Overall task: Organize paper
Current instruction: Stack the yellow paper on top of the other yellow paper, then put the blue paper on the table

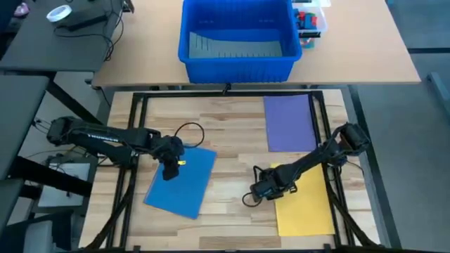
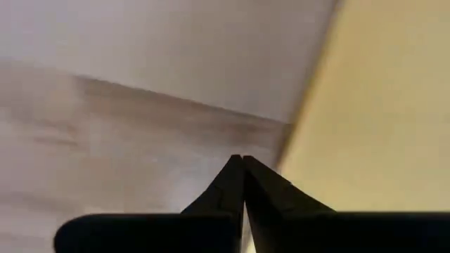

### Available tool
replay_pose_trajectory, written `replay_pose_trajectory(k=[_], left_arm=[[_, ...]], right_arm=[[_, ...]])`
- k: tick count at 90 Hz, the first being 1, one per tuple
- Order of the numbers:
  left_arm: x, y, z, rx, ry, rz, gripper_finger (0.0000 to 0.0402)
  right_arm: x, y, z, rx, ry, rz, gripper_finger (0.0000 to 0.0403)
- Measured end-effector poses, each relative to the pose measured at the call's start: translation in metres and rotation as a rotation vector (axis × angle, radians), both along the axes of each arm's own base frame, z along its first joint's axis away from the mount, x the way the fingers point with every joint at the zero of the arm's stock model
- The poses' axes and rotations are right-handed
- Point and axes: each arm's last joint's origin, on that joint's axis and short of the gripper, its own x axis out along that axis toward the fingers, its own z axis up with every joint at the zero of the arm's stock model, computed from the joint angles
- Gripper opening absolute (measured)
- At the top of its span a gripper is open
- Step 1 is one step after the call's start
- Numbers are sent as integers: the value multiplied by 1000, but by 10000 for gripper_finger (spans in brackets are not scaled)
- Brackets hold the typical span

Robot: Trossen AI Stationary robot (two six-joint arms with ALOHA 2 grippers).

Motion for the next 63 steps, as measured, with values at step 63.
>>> replay_pose_trajectory(k=[63], left_arm=[[-4, 12, -68, 4, 30, 37, 0]], right_arm=[[120, -115, -38, -32, -769, -300, 88]])
